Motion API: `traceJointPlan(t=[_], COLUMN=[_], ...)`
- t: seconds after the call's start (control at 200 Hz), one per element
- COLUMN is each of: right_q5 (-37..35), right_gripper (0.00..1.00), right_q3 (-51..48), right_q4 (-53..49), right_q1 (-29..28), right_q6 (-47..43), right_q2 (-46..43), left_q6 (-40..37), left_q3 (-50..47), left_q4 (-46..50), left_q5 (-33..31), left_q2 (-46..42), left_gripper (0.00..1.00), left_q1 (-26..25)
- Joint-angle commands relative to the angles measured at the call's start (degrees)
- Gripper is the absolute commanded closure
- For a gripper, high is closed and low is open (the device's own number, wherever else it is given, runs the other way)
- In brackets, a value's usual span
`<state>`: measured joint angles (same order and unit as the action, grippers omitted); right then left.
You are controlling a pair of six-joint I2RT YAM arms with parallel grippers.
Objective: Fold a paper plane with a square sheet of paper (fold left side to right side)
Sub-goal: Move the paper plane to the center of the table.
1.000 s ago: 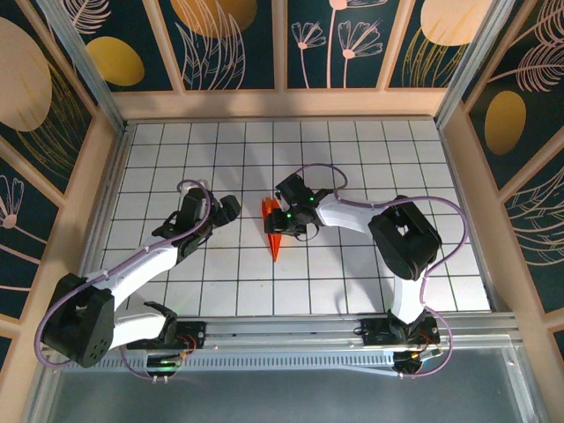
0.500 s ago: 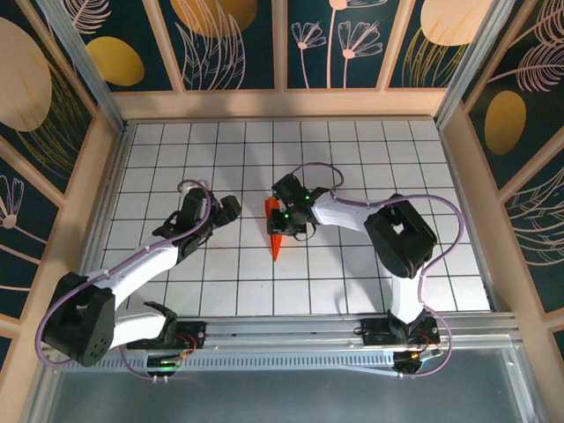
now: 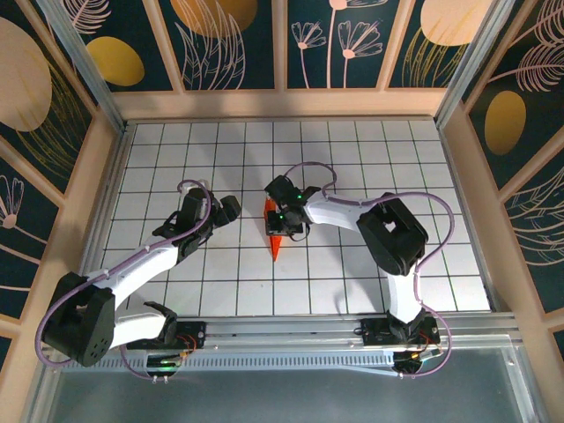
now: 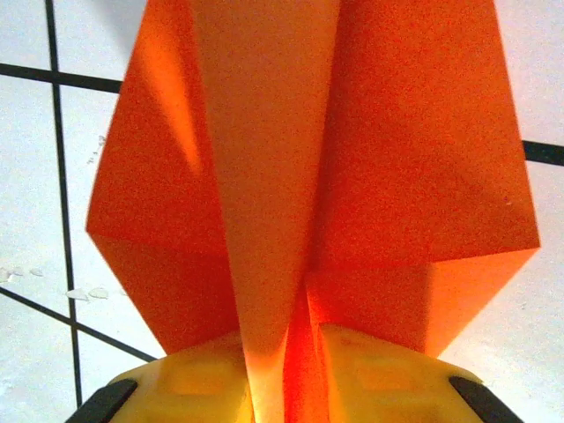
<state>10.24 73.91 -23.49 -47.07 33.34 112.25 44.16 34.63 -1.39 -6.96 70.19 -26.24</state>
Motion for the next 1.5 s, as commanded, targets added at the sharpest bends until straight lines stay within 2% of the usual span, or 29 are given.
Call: traceJointPlan(t=[0.0, 0.305, 0.61, 0.811, 0.971, 1.251, 1.496], right_q5=[-1.71, -1.98, -2.31, -6.78, -8.91, -10.07, -10.94], right_gripper=[0.77, 0.81, 0.94, 0.99, 0.99, 0.99, 0.98], right_q3=[1.89, 3.19, 4.7, 5.33, 5.59, 15.24, 20.79], right_q4=[-2.16, -3.3, -6.73, -15.35, -17.24, -21.51, -24.28], right_q1=[-0.87, -1.7, -0.1, 4.26, 9.81, 17.34, 18.57], right_q6=[-0.12, 0.25, -1.86, -6.51, -8.99, -12.66, -14.4], right_q2=[1.37, 3.25, -0.35, -3.23, -3.62, 3.72, 9.31], left_q6=[-0.98, -0.95, -1.59, -2.05, -2.67, -1.92, -2.11], left_q3=[0.26, 0.19, 0.61, 0.96, 1.14, 1.03, 0.61], left_q4=[0.68, 0.6, 1.46, 2.07, 1.43, -0.66, 0.22], left_q5=[-0.99, -1.13, -1.98, -2.61, -1.68, 0.02, -0.22], left_q2=[0.03, -0.06, -0.63, -1.2, -0.85, -0.85, -1.34], left_gripper=[0.17, 0.17, 0.17, 0.17, 0.17, 0.17, 0.16], left_q1=[0.31, 0.33, 0.33, 0.36, 0.31, 0.31, 0.31])
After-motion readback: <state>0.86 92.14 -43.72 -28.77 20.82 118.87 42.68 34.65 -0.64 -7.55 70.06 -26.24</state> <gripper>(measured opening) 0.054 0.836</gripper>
